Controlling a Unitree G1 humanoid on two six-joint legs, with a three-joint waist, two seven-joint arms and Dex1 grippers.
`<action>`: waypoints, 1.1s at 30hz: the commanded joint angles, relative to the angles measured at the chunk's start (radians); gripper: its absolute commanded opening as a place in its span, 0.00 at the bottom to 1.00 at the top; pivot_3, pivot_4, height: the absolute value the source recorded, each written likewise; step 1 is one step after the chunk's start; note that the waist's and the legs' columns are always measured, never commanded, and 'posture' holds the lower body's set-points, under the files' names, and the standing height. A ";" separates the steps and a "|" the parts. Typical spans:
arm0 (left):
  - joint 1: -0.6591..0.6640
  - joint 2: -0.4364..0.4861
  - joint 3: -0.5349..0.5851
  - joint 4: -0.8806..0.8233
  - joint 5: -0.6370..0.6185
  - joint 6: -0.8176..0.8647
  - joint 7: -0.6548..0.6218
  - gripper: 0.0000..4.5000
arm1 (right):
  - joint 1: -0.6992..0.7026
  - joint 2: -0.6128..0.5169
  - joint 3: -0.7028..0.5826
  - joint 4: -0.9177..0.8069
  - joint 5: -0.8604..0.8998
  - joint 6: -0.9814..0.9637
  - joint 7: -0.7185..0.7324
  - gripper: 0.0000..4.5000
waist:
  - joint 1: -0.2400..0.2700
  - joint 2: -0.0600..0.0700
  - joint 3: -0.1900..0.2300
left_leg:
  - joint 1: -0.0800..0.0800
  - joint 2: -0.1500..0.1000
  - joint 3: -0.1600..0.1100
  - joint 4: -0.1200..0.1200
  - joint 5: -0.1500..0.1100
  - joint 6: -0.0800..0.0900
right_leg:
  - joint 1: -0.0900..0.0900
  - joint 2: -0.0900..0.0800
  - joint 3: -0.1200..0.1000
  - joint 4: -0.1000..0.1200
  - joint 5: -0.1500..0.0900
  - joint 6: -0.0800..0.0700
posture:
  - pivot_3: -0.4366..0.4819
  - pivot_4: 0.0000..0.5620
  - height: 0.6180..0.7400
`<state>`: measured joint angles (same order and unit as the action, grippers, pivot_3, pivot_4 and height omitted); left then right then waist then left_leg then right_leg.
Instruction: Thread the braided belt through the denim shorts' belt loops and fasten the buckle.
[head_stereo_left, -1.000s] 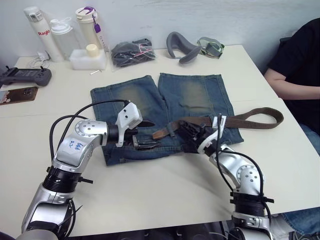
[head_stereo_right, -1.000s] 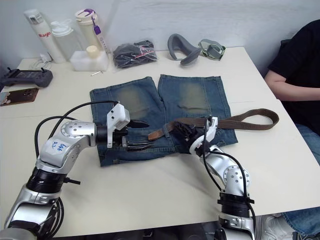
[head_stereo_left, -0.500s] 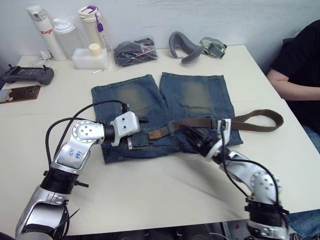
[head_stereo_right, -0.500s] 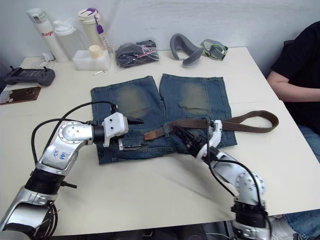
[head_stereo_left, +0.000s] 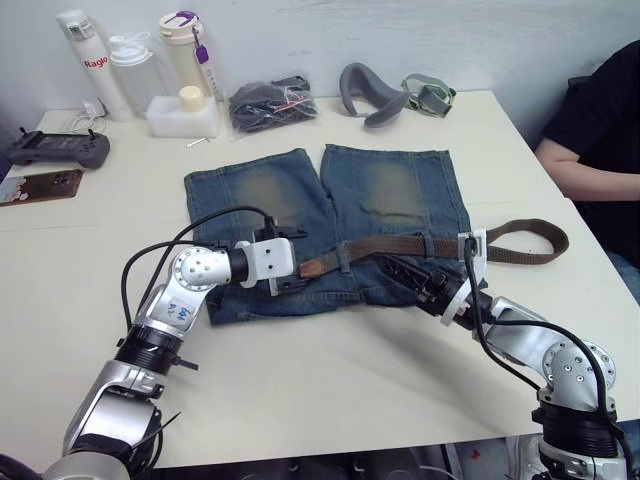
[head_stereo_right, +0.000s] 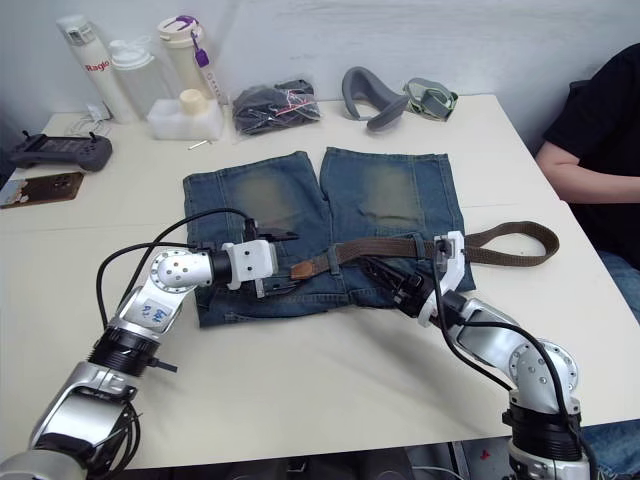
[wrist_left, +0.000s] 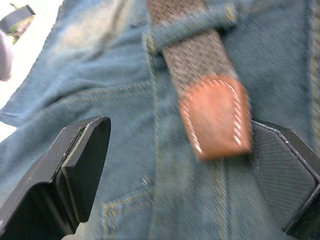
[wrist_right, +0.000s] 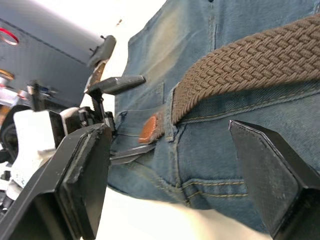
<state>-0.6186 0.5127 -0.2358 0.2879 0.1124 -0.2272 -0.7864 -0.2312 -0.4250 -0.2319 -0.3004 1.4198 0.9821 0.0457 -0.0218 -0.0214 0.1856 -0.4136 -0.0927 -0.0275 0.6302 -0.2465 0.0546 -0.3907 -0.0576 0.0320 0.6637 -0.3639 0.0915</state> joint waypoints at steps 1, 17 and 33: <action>-0.010 -0.011 0.014 -0.013 -0.019 -0.009 -0.002 0.94 | 0.002 -0.024 -0.035 -0.014 0.018 -0.014 0.014 0.90 | 0.000 0.000 0.000 | 0.000 0.000 0.000 0.000 0.000 0.000 | 0.000 0.000 0.000 0.000 0.000 0.000 | 0.48 0.27 1.00; -0.004 0.008 0.053 -0.053 -0.073 0.021 -0.051 0.00 | 0.010 -0.202 0.085 0.076 -0.367 -0.083 0.188 0.01 | 0.018 -0.001 0.000 | -0.002 0.000 0.000 0.002 0.000 0.000 | -0.001 0.000 0.000 0.001 0.000 0.000 | 0.48 0.27 1.00; 0.142 0.252 0.192 -0.111 -0.055 0.030 -0.036 0.00 | -0.026 -0.145 0.167 0.288 -0.639 -0.083 0.294 0.01 | 0.019 -0.011 -0.007 | 0.014 0.001 0.000 -0.001 -0.002 0.003 | 0.014 0.000 -0.001 -0.003 0.001 -0.001 | 0.48 0.27 1.00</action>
<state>-0.4843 0.7480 -0.0777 0.2021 0.0569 -0.1963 -0.8385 -0.2771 -0.5722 -0.0843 -0.0853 0.8432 0.8598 0.3605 -0.0033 -0.0324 0.1786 -0.3996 -0.0912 -0.0272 0.6292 -0.2483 0.0575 -0.3766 -0.0576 0.0309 0.6605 -0.3624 0.0901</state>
